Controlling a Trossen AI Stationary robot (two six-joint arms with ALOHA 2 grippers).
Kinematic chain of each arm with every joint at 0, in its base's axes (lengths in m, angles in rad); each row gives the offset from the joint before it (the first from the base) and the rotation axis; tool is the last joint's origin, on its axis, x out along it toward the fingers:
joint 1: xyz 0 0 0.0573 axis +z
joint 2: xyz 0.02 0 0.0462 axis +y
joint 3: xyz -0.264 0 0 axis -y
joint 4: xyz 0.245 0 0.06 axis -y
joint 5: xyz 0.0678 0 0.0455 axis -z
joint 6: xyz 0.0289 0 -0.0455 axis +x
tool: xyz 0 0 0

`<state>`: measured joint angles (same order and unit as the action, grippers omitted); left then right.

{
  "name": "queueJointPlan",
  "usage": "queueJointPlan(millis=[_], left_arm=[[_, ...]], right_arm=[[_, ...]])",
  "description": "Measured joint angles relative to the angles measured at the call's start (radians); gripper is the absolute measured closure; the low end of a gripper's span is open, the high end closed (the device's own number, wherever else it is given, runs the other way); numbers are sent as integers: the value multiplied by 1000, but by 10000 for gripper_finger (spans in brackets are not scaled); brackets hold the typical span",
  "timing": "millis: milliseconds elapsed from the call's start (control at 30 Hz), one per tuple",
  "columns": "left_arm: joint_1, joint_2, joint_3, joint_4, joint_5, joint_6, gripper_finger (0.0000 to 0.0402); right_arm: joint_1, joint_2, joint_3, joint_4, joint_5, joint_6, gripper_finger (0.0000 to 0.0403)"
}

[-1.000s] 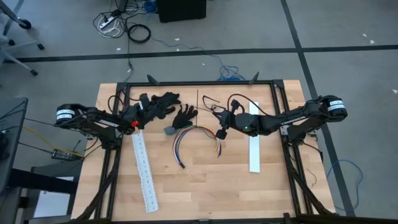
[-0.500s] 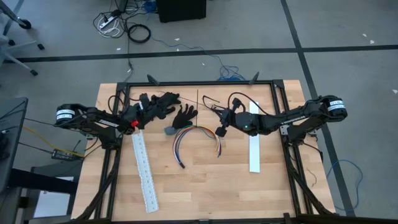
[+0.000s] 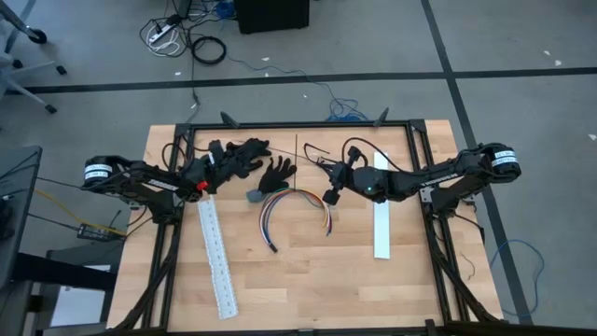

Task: Ziptie cables
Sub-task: Insert the black zip tie pointed tail end through the slot to form a loop

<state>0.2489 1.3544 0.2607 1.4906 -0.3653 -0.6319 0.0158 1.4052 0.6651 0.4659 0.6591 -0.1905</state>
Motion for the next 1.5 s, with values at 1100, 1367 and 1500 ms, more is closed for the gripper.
queueJointPlan(millis=[1100,1367,1500], left_arm=[[0,0,0,0,69,134,401],[0,0,0,-1,81,183,401],[5,0,0,-19,116,211,401]], right_arm=[[-24,0,0,46,-136,-49,397],[-25,0,0,95,-377,-110,350],[-25,0,0,97,-443,-128,306]])
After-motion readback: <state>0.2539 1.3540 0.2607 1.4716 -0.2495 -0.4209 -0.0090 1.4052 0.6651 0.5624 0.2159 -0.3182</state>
